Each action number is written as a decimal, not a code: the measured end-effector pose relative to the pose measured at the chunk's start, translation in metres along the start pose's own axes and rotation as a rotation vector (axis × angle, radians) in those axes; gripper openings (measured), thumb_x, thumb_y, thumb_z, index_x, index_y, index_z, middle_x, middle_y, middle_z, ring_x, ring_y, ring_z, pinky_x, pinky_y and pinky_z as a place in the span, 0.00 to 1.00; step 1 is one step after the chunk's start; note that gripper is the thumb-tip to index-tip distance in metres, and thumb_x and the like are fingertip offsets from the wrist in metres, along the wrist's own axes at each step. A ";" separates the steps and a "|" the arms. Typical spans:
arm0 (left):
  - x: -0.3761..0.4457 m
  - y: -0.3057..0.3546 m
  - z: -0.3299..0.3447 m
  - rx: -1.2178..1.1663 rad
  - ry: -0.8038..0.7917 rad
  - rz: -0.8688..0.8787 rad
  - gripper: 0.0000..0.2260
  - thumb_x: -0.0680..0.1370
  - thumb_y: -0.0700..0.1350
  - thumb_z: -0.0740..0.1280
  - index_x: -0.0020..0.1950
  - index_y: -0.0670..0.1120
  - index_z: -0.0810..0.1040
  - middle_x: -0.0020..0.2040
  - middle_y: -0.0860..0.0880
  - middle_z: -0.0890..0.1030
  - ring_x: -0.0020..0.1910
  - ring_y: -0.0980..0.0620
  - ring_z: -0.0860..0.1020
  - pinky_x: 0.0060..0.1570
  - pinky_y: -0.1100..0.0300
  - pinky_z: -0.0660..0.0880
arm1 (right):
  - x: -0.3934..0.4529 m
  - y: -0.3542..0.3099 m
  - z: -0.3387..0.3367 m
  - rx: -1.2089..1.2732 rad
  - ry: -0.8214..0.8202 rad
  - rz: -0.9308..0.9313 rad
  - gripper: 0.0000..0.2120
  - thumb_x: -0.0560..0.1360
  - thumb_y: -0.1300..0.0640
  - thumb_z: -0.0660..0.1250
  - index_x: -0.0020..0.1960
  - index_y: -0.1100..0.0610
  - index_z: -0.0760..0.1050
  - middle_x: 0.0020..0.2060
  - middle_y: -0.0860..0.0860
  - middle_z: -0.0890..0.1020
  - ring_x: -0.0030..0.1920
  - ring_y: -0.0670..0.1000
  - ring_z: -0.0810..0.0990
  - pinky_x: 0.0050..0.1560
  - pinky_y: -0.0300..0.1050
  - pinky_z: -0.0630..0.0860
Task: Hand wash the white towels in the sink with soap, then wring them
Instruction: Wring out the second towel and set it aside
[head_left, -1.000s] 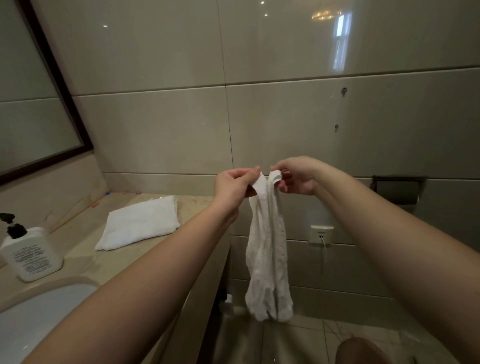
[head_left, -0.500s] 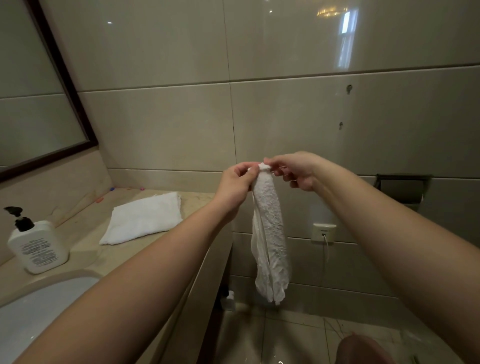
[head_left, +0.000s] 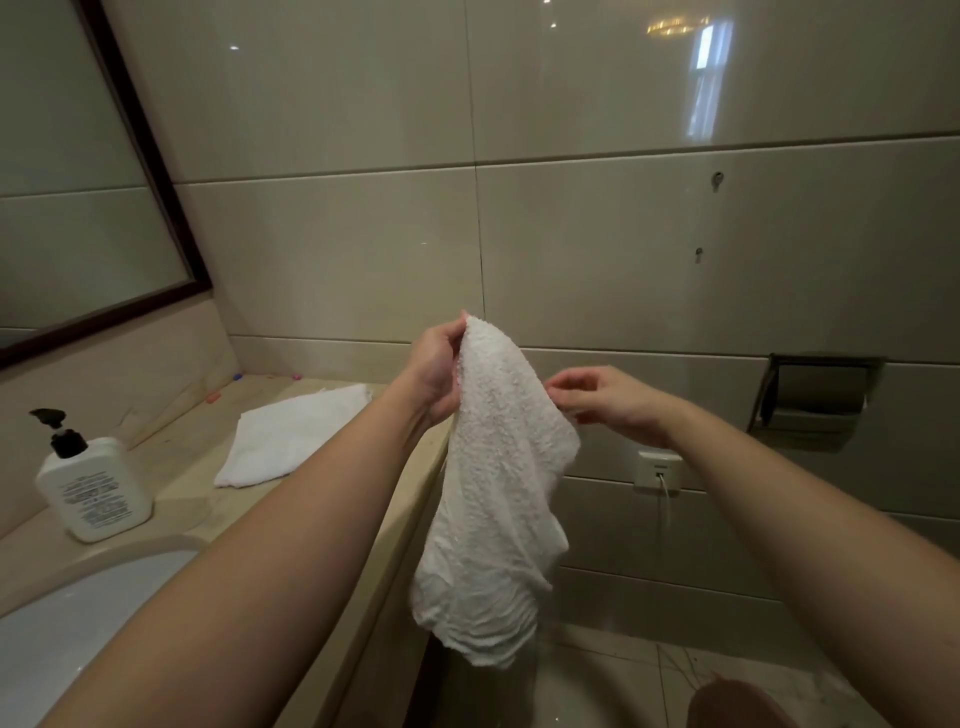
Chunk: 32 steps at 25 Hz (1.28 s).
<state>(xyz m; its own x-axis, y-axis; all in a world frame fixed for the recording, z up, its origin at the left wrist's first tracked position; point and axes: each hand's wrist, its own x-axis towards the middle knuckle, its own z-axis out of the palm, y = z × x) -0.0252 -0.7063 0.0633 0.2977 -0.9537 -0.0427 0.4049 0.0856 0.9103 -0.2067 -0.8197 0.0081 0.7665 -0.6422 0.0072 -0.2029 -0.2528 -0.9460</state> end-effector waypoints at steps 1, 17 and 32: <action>-0.001 0.002 -0.003 0.012 0.011 0.011 0.20 0.87 0.48 0.53 0.39 0.43 0.73 0.29 0.49 0.78 0.27 0.54 0.78 0.35 0.60 0.76 | -0.002 0.003 0.002 0.060 -0.030 0.008 0.13 0.77 0.54 0.70 0.59 0.59 0.80 0.50 0.52 0.83 0.51 0.50 0.78 0.53 0.45 0.73; 0.018 -0.002 -0.044 0.767 0.307 0.312 0.13 0.87 0.47 0.51 0.48 0.44 0.70 0.43 0.50 0.71 0.42 0.53 0.68 0.42 0.56 0.66 | -0.002 -0.004 -0.007 -0.125 0.293 -0.112 0.09 0.78 0.65 0.69 0.54 0.71 0.79 0.33 0.53 0.79 0.27 0.41 0.77 0.29 0.38 0.79; -0.057 0.069 -0.098 0.335 0.101 0.299 0.04 0.81 0.38 0.66 0.50 0.39 0.81 0.39 0.50 0.85 0.40 0.55 0.83 0.42 0.64 0.82 | -0.005 -0.090 0.018 0.171 0.402 -0.269 0.03 0.78 0.62 0.70 0.46 0.60 0.80 0.28 0.49 0.79 0.22 0.43 0.71 0.23 0.37 0.70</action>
<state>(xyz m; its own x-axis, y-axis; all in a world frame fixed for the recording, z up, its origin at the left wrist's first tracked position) 0.0703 -0.6181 0.0886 0.4483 -0.8671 0.2172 -0.0085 0.2389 0.9710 -0.1808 -0.7806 0.0870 0.4761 -0.8068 0.3500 0.0973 -0.3473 -0.9327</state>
